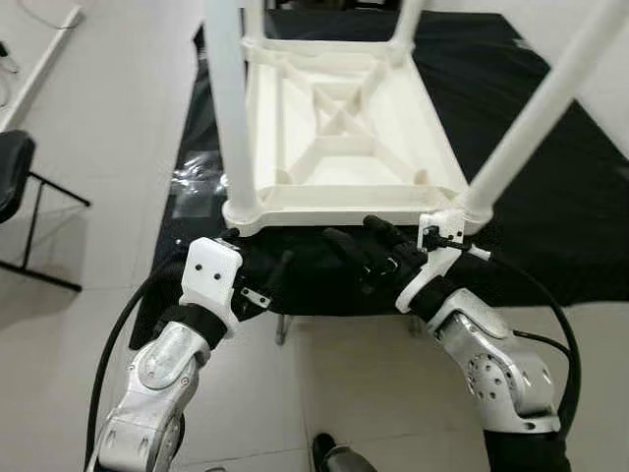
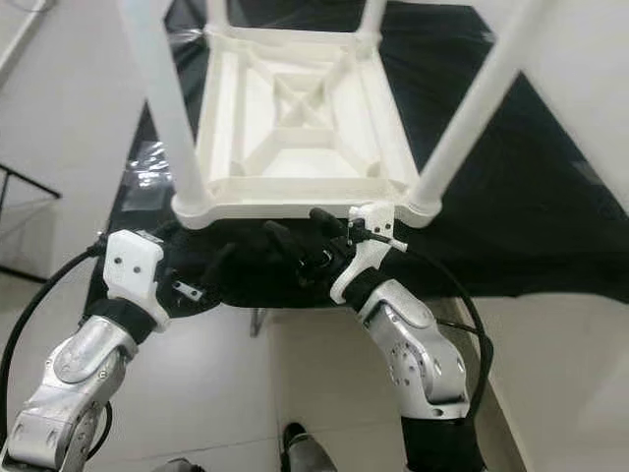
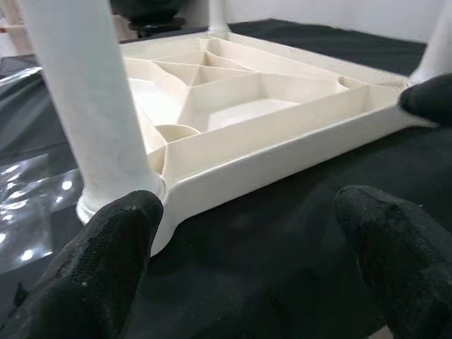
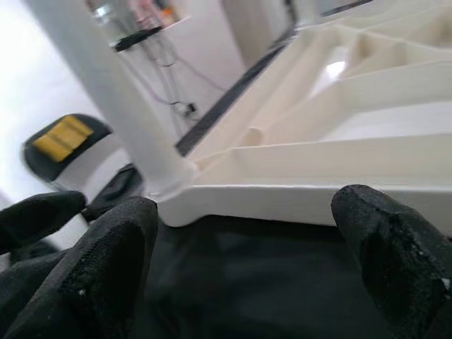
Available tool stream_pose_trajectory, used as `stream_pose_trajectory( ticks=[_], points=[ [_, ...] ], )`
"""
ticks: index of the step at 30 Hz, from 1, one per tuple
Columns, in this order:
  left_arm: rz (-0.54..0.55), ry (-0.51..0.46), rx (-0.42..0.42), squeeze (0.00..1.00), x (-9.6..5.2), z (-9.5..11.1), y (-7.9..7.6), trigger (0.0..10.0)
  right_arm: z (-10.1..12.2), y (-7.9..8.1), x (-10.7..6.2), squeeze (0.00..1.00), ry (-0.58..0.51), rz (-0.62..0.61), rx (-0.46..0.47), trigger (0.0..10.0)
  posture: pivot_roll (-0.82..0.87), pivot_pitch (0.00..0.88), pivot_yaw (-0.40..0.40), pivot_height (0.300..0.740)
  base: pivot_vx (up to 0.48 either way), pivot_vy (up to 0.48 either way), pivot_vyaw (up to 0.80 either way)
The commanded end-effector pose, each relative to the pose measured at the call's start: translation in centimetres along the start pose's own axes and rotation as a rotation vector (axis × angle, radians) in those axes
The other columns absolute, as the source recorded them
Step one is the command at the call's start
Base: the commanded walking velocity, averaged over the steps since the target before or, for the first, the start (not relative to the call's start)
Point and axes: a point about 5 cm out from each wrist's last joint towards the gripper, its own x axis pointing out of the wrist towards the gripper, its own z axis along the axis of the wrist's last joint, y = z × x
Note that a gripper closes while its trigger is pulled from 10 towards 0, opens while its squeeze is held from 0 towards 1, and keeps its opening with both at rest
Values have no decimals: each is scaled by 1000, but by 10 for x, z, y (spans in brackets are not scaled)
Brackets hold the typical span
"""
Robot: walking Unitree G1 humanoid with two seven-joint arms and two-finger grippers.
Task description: Building children table
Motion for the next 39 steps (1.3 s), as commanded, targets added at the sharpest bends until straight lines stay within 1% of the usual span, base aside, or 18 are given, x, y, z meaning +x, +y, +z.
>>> stream_pose_trajectory(
  ticks=[1, 2, 3, 4, 5, 6, 9, 10, 11, 15, 19, 23, 25, 29, 30, 31, 33, 39],
  points=[
    [32, 55, 28, 0, -8, -13, 6, 10000, -8, -12, -9, 0, 24, -107, -10, 10000, 90, 215, -71, 740, 0, 0, -800],
    [59, 113, 37, 0, -19, -28, 9, 10000, -18, -21, -16, 0, 42, -204, -49, 10000, 94, 200, -64, 740, 0, 0, -800],
    [73, 139, 38, 0, -24, -35, 11, 10000, -24, -24, -19, 0, 54, -236, -59, 10000, 97, 185, -58, 740, 0, 0, -800],
    [73, 139, 38, 0, -24, -35, 11, 10000, -24, -24, -19, 0, 54, -236, -59, 10000, 97, 185, -58, 740, 0, 0, -800],
    [101, 191, 21, 0, -36, -49, 11, 10000, -35, -25, -24, 0, 83, -283, -86, 10000, 106, 158, -52, 740, 0, 0, 0],
    [101, 191, 21, 0, -36, -49, 11, 10000, -35, -25, -24, 0, 83, -283, -86, 10000, 106, 158, -52, 740, 0, 0, 0],
    [141, 236, -5, 0, -49, -61, 11, 10000, -51, -18, -27, 0, 124, -285, -115, 10000, 119, 116, -38, 740, 0, 0, 0],
    [141, 236, -5, 0, -49, -61, 11, 10000, -51, -18, -27, 0, 124, -285, -115, 10000, 119, 116, -38, 740, 0, 0, 0],
    [167, 240, -14, 0, -51, -63, 15, 10000, -53, -16, -23, 0, 122, -280, -140, 10000, 123, 93, -32, 740, 0, 0, 0],
    [174, 234, -10, 0, -50, -64, 18, 10000, -52, -19, -18, 0, 110, -286, -134, 10000, 128, 79, -31, 740, 0, 0, 0],
    [149, 204, 8, 0, -41, -62, 19, 10000, -54, -20, -9, 0, 97, -294, -148, 10000, 130, 50, -23, 740, 0, 0, 0],
    [135, 179, 5, 0, -38, -59, 20, 10000, -55, -21, -8, 0, 88, -312, -144, 10000, 126, 45, -18, 740, 0, 0, 0],
    [117, 144, 1, 0, -34, -54, 21, 10000, -57, -22, -8, 0, 90, -324, -117, 10000, 122, 46, -14, 740, 261, 0, -741],
    [101, 117, -2, 0, -29, -49, 21, 10000, -54, -24, -7, 0, 66, -334, -140, 10000, 120, 47, -15, 740, 300, 0, -400],
    [97, 111, -1, 0, -28, -48, 21, 10000, -55, -24, -6, 0, 77, -325, -147, 10000, 120, 48, -15, 740, 330, 0, 0],
    [93, 106, -1, 0, -27, -46, 20, 10000, -56, -22, -5, 0, 80, -305, -126, 10000, 121, 50, -18, 740, 337, 0, -800],
    [86, 94, -3, 0, -26, -44, 19, 10000, -53, -21, -4, 0, 50, -296, -107, 10000, 122, 51, -18, 740, 339, 0, -800],
    [73, 78, 1, 0, -25, -40, 18, 10000, -46, -21, -2, 0, 24, -252, -118, 10000, 124, 50, -19, 740, 343, 0, 0]
  ],
)
